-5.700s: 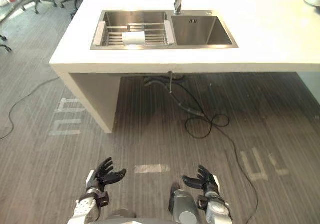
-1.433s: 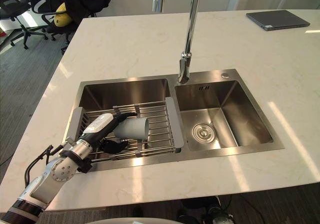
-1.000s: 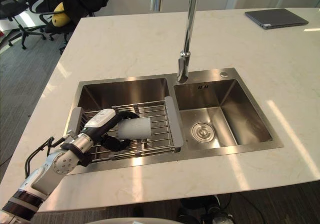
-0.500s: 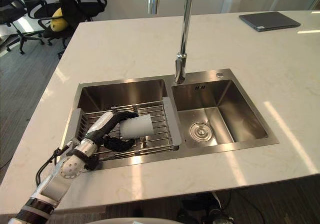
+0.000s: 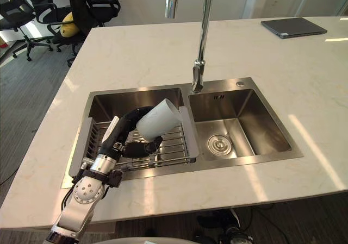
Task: Walk over to the sink, pick up the cup, carry it to the dishwasher, place the cup inside the dishwasher, then close the dishwasher door
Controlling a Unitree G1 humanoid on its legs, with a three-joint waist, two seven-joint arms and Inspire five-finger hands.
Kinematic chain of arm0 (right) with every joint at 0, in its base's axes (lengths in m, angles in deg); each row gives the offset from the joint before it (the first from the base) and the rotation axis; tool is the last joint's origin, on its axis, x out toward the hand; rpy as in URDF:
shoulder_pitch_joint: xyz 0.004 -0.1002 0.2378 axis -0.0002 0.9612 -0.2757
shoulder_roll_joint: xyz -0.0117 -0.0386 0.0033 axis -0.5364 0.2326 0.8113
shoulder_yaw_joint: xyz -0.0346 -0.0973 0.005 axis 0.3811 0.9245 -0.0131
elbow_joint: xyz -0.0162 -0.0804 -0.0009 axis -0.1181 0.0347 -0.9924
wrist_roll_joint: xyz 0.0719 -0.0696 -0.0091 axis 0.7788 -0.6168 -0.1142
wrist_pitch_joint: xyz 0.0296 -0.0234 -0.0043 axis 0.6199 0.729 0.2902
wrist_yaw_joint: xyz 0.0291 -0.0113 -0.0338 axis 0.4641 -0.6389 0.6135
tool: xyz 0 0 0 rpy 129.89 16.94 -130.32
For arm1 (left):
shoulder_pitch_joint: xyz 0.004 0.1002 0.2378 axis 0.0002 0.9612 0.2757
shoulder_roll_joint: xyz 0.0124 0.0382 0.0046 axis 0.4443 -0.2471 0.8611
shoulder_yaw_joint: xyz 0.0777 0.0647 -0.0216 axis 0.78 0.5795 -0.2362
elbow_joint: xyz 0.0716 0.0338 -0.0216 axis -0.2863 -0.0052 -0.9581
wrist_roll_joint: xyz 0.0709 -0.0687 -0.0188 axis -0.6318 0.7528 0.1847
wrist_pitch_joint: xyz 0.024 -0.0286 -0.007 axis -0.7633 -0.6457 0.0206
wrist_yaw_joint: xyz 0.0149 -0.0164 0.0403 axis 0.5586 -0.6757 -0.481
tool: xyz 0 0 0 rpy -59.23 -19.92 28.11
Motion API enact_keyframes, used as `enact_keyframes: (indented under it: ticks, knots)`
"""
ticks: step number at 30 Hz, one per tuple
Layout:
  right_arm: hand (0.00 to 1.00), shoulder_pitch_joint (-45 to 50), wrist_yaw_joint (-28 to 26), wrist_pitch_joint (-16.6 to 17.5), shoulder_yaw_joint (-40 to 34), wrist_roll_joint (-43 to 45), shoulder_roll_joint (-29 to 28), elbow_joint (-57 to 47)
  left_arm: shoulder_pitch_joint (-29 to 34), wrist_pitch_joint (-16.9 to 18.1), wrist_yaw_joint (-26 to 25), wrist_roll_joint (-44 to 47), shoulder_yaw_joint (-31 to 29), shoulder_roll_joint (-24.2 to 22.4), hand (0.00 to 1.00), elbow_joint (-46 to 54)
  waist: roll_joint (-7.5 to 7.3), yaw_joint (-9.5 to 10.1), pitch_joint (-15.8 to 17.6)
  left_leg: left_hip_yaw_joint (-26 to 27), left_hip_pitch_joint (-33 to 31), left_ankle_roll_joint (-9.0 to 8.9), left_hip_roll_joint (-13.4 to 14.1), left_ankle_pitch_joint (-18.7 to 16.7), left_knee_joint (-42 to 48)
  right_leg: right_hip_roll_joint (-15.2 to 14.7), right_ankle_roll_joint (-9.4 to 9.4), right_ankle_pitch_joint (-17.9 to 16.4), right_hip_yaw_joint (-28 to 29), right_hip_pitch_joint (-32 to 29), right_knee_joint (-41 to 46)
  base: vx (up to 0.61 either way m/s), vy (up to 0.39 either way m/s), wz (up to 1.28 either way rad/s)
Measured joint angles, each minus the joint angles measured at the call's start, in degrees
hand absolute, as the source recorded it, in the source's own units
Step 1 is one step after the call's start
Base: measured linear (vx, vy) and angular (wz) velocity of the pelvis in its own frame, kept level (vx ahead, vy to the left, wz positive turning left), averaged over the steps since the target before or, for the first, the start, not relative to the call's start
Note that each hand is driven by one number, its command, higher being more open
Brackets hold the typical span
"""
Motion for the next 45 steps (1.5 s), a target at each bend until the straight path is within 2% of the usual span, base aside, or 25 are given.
enact_keyframes:
  ticks: [9,19,22,25,28,29,30,31,32,34,35,37,38,39,41,42,43,44,45]
  knots:
    - [0.9,0.1,1.2,0.0,0.0,0.6,-0.4,-0.5,2.9,0.0,-1.5,10.5,0.0,-4.2,0.3,0.2,-0.12,0.1,-0.3,0.2,0.2,0.06,0.1,0.1,0.0,0.0,0.01,0.0,0.4,-0.1,0.4,0.0,-0.002,0.0]
    - [0.9,0.2,1.6,0.0,0.0,0.7,-1.2,-0.5,4.8,0.0,-2.8,15.0,-1.2,-8.0,0.3,2.5,-0.27,0.77,-1.6,2.0,0.3,-0.35,0.7,-0.6,0.5,0.1,0.15,-0.2,2.5,-1.4,2.1,-0.03,-0.01,-0.09]
    - [0.9,0.3,1.8,0.0,0.0,0.7,-1.3,-0.5,4.8,0.0,-3.8,15.9,-1.2,-9.3,0.3,5.9,-0.97,1.41,-1.3,2.8,-1.3,-0.2,0.7,-1.4,2.4,-0.3,0.43,-0.7,3.4,-3.3,3.9,-0.05,0.02,-0.13]
    - [0.9,-0.4,2.6,0.0,0.0,0.6,-1.9,-0.5,4.0,0.7,-5.2,15.9,-1.2,-9.9,0.3,9.9,-1.97,1.55,-0.5,3.7,-6.4,0.73,1.1,-4.5,10.3,-0.9,0.85,-2.7,4.8,-8.4,10.6,-0.04,0.024,-0.17]
    - [0.9,-1.0,3.1,0.0,0.0,0.7,-2.3,-0.5,1.8,0.9,-6.7,15.8,-1.1,-10.5,0.3,10.4,-2.8,1.42,0.9,3.6,-9.1,1.27,1.8,-7.6,16.6,-1.2,1.13,-3.7,4.6,-9.9,14.4,-0.08,0.019,-0.03]
    - [0.9,-1.0,3.5,0.0,0.1,0.7,-2.4,-0.5,1.1,1.0,-7.2,15.8,-1.1,-11.0,0.3,10.5,-3.07,1.39,0.8,3.6,-10.2,1.97,2.1,-8.3,18.0,-1.2,1.34,-4.3,4.3,-9.8,14.8,-0.12,0.039,0.1]
    - [0.9,-1.3,3.5,-0.1,0.1,0.7,-2.5,-0.4,0.6,1.3,-7.5,15.8,-1.5,-11.1,0.3,10.5,-2.87,1.5,1.4,3.5,-10.4,2.84,2.3,-8.6,18.4,-1.6,1.12,-7.5,3.6,-11.2,20.7,-0.11,0.036,0.14]
    - [0.9,-1.3,3.5,-0.1,0.1,1.1,-2.5,-0.4,0.6,1.3,-7.6,15.8,-1.8,-11.1,0.3,10.5,-3.04,1.48,1.5,3.3,-10.3,2.92,2.3,-8.6,18.6,-1.8,1.2,-9.4,3.0,-11.9,25.9,-0.06,0.011,0.19]
    - [0.9,-1.3,3.6,-0.1,0.1,1.9,-2.5,-0.4,0.7,1.5,-7.7,15.9,-2.5,-11.2,0.3,10.6,-3.12,1.72,1.5,2.7,-10.4,2.94,2.2,-8.5,19.3,-1.9,2.48,-12.5,2.5,-11.1,34.5,-0.04,-0.03,0.17]
    - [0.9,-1.7,3.6,0.0,0.1,2.3,-2.4,-0.4,0.7,2.0,-7.9,15.9,-3.6,-11.4,0.3,11.1,-4.07,2.87,0.8,2.6,-11.8,2.64,2.1,-8.3,20.1,-1.9,3.32,-14.5,2.4,-9.5,36.0,-0.06,-0.065,0.1]
    - [0.9,-2.2,3.8,0.1,0.2,2.6,-2.4,-0.4,0.7,2.8,-8.1,15.9,-3.9,-11.4,0.3,11.6,-4.57,3.48,0.2,2.3,-14.4,1.76,1.7,-7.2,20.4,-1.7,3.51,-16.5,2.8,-9.4,32.3,-0.09,-0.101,0.17]
    - [0.9,-3.1,4.1,0.1,0.2,2.8,-2.0,-0.4,0.7,2.9,-8.4,15.9,-3.7,-11.9,0.3,12.7,-4.41,4.71,-0.7,1.8,-17.8,0.94,1.5,-4.2,19.0,-0.9,1.8,-16.7,3.0,-8.6,22.0,-0.08,-0.117,0.13]
    - [0.9,-4.5,4.4,0.1,0.2,2.9,-1.4,0.1,0.7,2.9,-8.5,15.9,-3.5,-12.8,0.3,12.9,-2.98,5.01,-0.1,1.5,-18.9,0.78,2.3,-2.2,17.4,0.8,-0.73,-14.2,2.8,-8.1,17.6,-0.08,-0.105,0.06]
    - [0.9,-4.8,5.1,0.1,0.2,3.7,-1.4,0.1,0.8,2.9,-8.6,15.9,-3.0,-13.1,0.3,12.9,-2.28,5.11,0.5,0.8,-18.6,0.43,3.2,-0.9,16.1,1.8,-1.4,-12.8,2.3,-7.1,15.3,-0.1,-0.108,0.14]
    - [0.9,-4.4,6.0,0.2,0.1,5.2,-1.6,0.0,0.8,2.9,-8.7,15.9,-1.4,-13.0,0.3,12.9,-1.89,4.87,1.0,-0.8,-18.0,-0.39,3.8,0.3,15.7,3.3,-2.12,-12.2,0.9,-5.4,14.5,-0.12,-0.159,0.37]
    - [0.9,-4.3,6.4,0.2,0.1,5.3,-1.5,0.0,0.7,2.9,-8.8,15.9,-0.2,-12.9,0.3,13.0,-1.25,4.53,1.4,-2.2,-18.9,-0.63,4.5,0.4,17.6,4.4,-2.75,-11.8,0.3,-4.9,14.7,-0.14,-0.166,0.5]
    - [0.9,-4.2,6.5,0.2,0.0,5.4,-1.5,0.0,0.7,2.9,-8.8,16.0,0.4,-12.9,0.3,13.0,-1.13,4.38,1.4,-3.1,-19.5,-1.14,4.6,0.8,18.2,4.7,-3.0,-11.6,-0.2,-4.8,14.8,-0.16,-0.099,0.57]
    - [0.9,-4.2,6.9,0.3,0.0,6.1,-1.5,-0.1,0.5,2.9,-8.7,16.6,1.4,-12.8,0.3,13.0,-1.33,4.2,1.6,-4.7,-19.6,-2.05,4.4,2.6,16.7,4.4,-4.21,-11.1,-2.0,-4.9,14.3,-0.2,-0.082,0.59]
    - [0.9,-4.3,7.3,0.4,-0.1,6.5,-1.5,-0.3,0.4,2.9,-8.7,17.1,2.9,-12.8,0.3,13.0,-1.06,3.9,2.0,-4.4,-20.7,-1.31,4.6,0.3,21.1,4.0,-4.92,-10.9,-3.6,-5.2,14.2,-0.21,-0.071,0.56]
